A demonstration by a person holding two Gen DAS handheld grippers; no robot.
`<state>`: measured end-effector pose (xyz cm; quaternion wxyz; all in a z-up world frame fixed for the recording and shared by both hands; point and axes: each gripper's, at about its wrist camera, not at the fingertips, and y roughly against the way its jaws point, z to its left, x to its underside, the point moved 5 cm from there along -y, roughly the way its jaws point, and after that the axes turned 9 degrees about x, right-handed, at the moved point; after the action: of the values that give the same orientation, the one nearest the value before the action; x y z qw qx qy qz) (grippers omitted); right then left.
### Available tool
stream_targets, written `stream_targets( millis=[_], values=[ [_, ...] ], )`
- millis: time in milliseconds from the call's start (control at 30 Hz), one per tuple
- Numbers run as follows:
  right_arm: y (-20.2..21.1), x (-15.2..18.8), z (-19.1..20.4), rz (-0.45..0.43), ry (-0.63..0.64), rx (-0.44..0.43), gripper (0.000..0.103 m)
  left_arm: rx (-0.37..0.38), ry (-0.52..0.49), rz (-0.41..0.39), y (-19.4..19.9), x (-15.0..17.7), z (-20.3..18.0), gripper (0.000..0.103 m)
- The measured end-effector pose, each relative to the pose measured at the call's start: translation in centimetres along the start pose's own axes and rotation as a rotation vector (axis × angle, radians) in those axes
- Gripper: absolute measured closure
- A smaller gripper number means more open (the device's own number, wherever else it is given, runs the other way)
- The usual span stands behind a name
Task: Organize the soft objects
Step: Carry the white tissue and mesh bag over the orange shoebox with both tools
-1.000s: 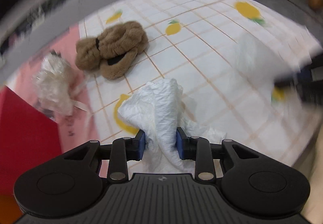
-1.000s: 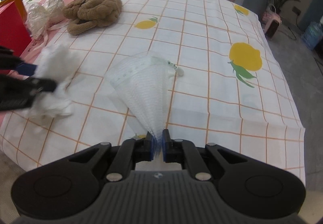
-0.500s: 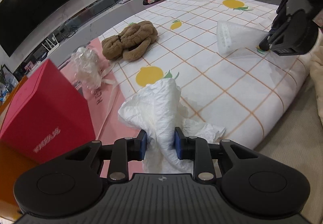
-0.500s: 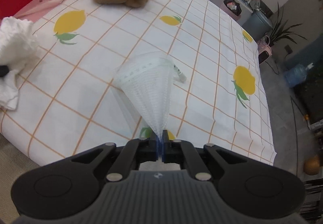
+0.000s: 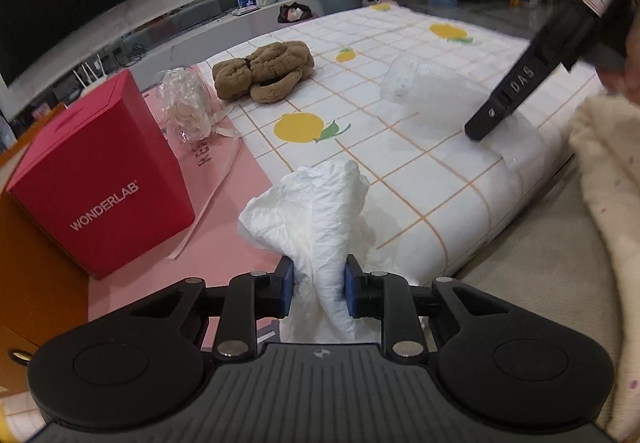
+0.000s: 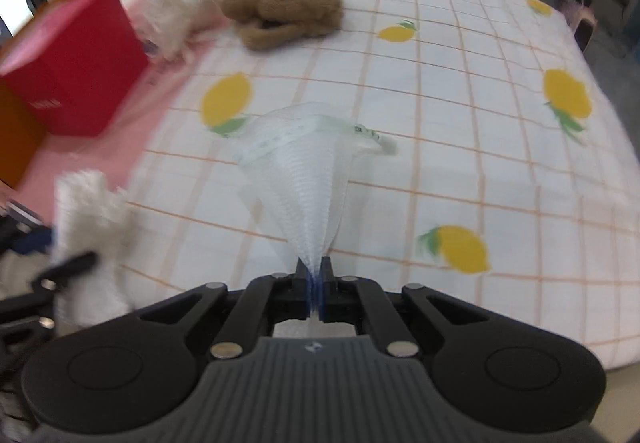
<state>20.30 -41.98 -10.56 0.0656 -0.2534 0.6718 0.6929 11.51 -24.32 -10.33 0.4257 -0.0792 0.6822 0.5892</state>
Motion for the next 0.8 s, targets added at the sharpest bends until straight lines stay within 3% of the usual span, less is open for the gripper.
stream_targets(
  millis=[200,433,667,800],
  values=[
    [3.6,0.8,1.8,-0.064,-0.067,-0.037,0.103,0.042,-0.040,-0.187,4.2,-0.6,1.2,0.077],
    [8.0,1.0,3.3,-0.157,-0.176,-0.069,0.103,0.097,0.025,-0.253,9.7,-1.8,4.1,0.077],
    [12.7,-0.4,8.9,-0.267,-0.183,-0.087,0.099,0.029,0.026,-0.352,15.6,-3.7,9.0,0.076],
    [15.4,-2.9,13.0,-0.333,-0.159,-0.085,0.099,-0.051,0.035,-0.435,18.0,-4.6,12.1,0.076]
  ],
)
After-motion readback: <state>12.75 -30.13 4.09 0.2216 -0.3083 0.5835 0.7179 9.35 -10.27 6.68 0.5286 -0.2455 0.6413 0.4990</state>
